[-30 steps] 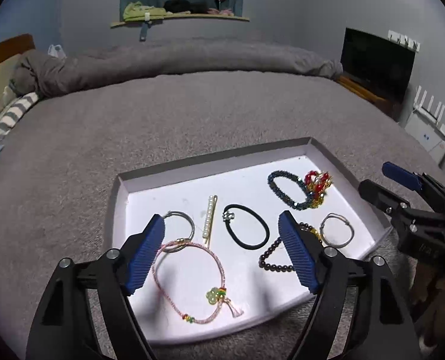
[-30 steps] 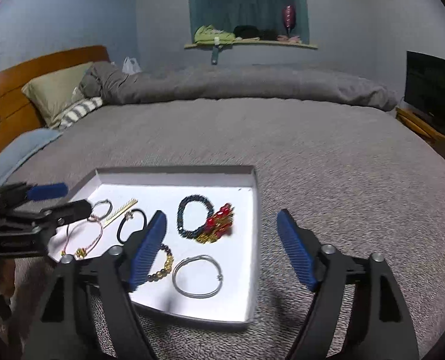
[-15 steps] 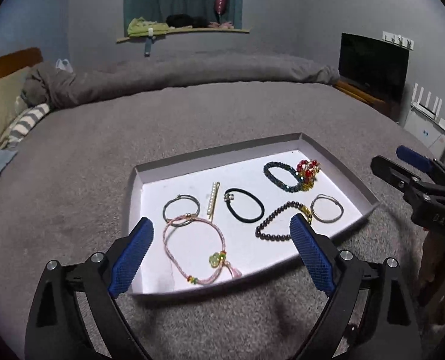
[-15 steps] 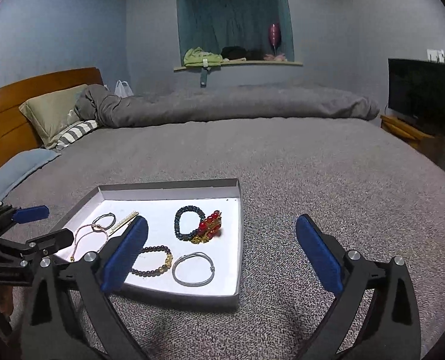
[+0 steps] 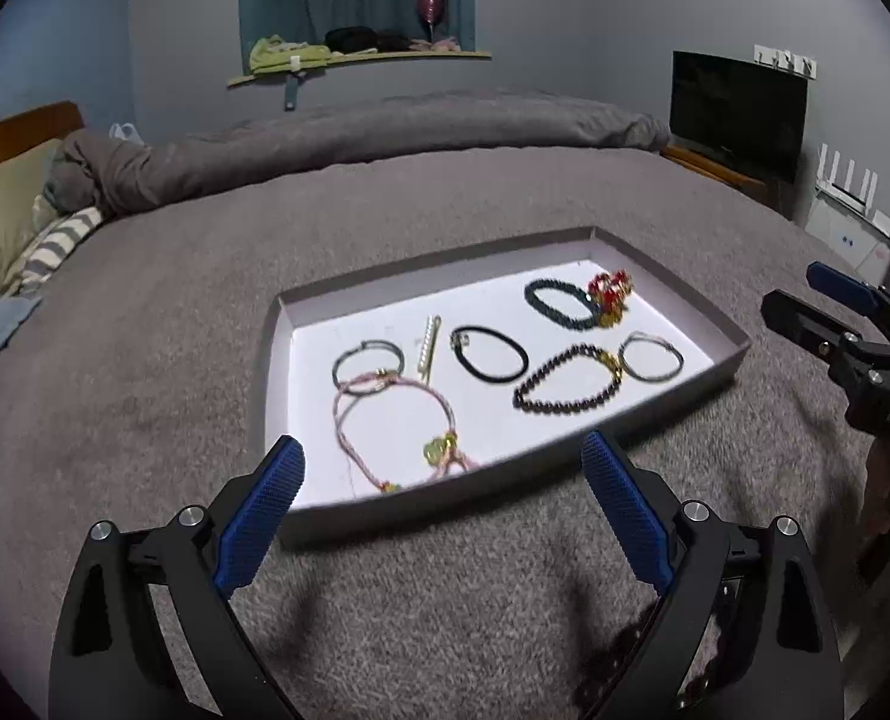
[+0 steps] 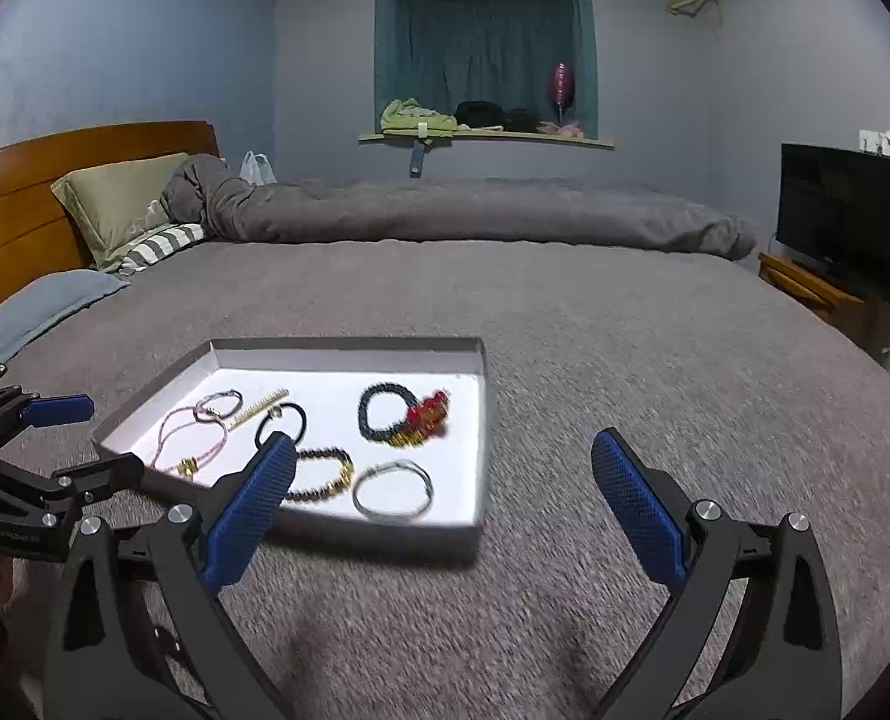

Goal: Organize jewelry
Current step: 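Move both open grippers back over the black bead bracelet and pearl ring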

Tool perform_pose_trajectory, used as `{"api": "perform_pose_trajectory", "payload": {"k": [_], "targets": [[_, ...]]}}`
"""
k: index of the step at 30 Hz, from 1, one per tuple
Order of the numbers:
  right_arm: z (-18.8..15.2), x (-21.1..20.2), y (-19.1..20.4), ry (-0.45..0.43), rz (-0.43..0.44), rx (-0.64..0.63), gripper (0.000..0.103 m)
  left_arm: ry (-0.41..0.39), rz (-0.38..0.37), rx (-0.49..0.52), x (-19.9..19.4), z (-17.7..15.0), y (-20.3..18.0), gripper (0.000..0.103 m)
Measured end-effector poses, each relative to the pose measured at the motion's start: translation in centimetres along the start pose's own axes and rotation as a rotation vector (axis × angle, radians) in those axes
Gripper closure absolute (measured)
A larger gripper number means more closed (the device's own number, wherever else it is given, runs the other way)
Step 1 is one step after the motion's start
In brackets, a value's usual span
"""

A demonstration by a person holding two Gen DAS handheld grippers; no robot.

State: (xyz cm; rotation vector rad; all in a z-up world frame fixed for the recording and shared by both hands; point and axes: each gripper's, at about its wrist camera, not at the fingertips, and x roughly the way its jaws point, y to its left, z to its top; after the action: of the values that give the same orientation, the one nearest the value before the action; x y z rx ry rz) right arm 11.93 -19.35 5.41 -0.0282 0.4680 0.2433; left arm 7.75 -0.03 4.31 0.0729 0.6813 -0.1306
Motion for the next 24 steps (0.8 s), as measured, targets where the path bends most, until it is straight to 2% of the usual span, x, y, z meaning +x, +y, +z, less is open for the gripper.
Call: {"api": "perform_pose_trajectory", "payload": {"k": [4,9,24], "targets": [[-1.1,-0.7,-0.5,0.021,0.008,0.026,0.006,0.014,-0.023,0.023,-0.3,-1.1,-0.4,0.008],[-2.9,-1.7,-0.3,0.045,0.048,0.027,0.006,0.028,-0.016,0.065,-0.4,-2.5,-1.0,0.008],[-6.1,-3.2,2.1,0.115,0.111,-0.069,0.006,0.07,-0.04,0.042,-0.9,-4.5,-0.3,0.007]]}}
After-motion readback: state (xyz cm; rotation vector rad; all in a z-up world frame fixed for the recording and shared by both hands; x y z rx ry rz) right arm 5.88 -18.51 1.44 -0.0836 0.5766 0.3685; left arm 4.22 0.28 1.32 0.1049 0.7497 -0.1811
